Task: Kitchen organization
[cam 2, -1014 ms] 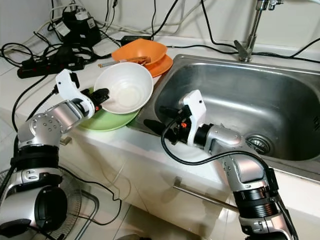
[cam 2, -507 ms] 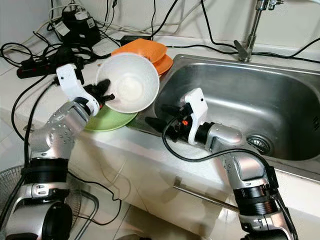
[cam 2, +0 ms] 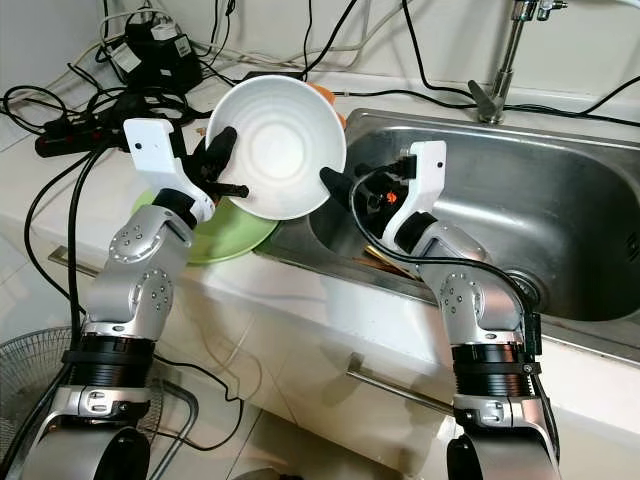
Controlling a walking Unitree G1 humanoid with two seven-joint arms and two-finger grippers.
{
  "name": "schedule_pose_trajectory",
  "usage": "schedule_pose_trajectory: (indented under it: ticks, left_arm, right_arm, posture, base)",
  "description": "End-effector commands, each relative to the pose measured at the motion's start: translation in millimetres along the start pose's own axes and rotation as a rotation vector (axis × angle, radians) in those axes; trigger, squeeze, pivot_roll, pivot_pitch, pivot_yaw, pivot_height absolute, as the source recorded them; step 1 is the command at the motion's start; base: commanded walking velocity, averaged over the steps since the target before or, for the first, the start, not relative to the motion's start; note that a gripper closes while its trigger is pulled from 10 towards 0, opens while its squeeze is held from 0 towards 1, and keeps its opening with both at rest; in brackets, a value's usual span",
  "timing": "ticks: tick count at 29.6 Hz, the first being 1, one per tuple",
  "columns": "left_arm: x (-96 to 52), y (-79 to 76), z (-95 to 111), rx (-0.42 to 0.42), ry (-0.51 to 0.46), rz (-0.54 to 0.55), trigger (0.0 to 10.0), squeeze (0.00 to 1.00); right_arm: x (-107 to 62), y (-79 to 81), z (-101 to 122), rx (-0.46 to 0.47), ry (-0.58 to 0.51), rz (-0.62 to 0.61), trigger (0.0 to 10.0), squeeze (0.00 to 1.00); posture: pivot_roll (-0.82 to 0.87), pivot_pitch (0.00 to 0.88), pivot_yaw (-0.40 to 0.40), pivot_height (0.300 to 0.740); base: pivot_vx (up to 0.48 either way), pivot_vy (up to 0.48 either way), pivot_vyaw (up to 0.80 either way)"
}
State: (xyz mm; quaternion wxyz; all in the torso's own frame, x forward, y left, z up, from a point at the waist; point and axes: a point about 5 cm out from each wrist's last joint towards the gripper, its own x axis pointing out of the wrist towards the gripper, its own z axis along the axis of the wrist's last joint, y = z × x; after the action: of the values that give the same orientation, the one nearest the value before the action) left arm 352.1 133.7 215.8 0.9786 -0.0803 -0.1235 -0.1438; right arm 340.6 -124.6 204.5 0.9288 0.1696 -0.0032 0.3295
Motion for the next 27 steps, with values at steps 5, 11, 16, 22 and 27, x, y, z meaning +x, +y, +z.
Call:
schedule_pose_trajectory:
  ticks: [5, 11, 16, 22, 27]
  left_arm:
    - [1.0, -11.9, 7, -0.01, -0.079, -0.059, 0.0, 0.0]
    - [2.9, -21.6, 11, -0.024, -0.099, -0.1, 0.0, 0.0]
    - [3.0, -22.0, 11, -0.028, -0.101, -0.1, 0.0, 0.0]
    - [2.2, -21.7, 10, -0.032, -0.109, -0.103, 0.0, 0.0]
    - [2.3, -22.7, 10, -0.035, -0.109, -0.112, 0.0, 0.0]
  right_arm:
    - [13.7, 5.7, 4, 0.061, -0.031, 0.002, 10.0, 0.0]
    - [18.0, 9.5, 3, 0.093, -0.034, 0.018, 8.1, 0.0]
    - [18.0, 9.7, 3, 0.099, -0.033, 0.014, 0.0, 0.0]
    - [17.1, 6.0, 3, 0.114, -0.037, -0.002, 0.0, 0.0]
    - [16.6, 4.8, 3, 0.12, -0.039, -0.006, 0.0, 0.0]
  posture:
    - [-0.07, 0.0, 0.128, 0.74]
    - [-0.07, 0.0, 0.127, 0.74]
    - [-0.07, 0.003, 0.126, 0.74]
    - [-0.07, 0.004, 0.126, 0.74]
    - [-0.07, 0.003, 0.127, 0.74]
  base:
    - [0.0, 0.0, 0.0]
    - [0.0, 0.0, 0.0]
    - [0.0, 0.0, 0.0]
    - [0.0, 0.0, 0.0]
    - [0.0, 0.0, 0.0]
